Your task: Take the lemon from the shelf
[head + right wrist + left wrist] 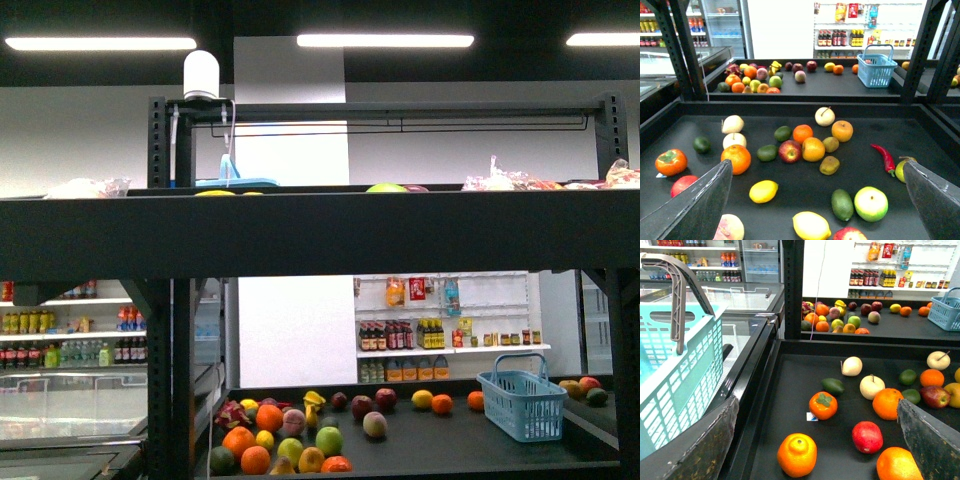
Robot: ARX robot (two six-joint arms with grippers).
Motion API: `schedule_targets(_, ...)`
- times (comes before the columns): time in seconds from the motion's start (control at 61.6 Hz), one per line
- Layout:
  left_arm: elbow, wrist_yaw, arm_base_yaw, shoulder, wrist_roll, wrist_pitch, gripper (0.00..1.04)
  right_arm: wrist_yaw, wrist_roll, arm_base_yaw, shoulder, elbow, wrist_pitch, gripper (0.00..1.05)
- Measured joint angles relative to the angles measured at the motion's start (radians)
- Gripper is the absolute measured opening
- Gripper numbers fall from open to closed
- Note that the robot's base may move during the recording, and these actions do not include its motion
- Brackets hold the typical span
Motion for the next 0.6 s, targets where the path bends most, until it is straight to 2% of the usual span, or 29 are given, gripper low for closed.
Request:
schedule_targets(0.081, 0.096, 0.14, 0.1, 0.138, -0.154, 0.039, 0.97, -0.002, 0.0, 0.0, 0.0, 0.0, 0.0, 1.02)
schedule_targets(0.146, 0.203, 0.268, 0.211, 0.259, -0.233, 0.08, 0.97, -0.002, 0.0, 0.0, 0.0, 0.0, 0.0, 1.02)
schedule_targets(0.211, 0.339, 0.409, 0.356, 0.412, -0.346, 0.109, 0.97, -0.002, 0.0, 0.0, 0.0, 0.0, 0.0, 1.02)
schedule_targets(0.292, 0.474, 0.524, 0.495, 0.59, -0.47, 0.122, 0.97, -0.002, 0.0, 0.0, 0.0, 0.0, 0.0, 1.02)
schedule_targets(0.373, 0.58, 0.563, 0.57, 0.758, -0.573, 0.148, 0.97, -0.002, 0.0, 0.0, 0.0, 0.0, 0.0, 1.02)
schedule_targets(0.601, 0.828, 0.624, 0.661, 1.134, -0.772, 0.185, 0.97, -0.001, 0.0, 0.0, 0.0, 0.0, 0.0, 1.02)
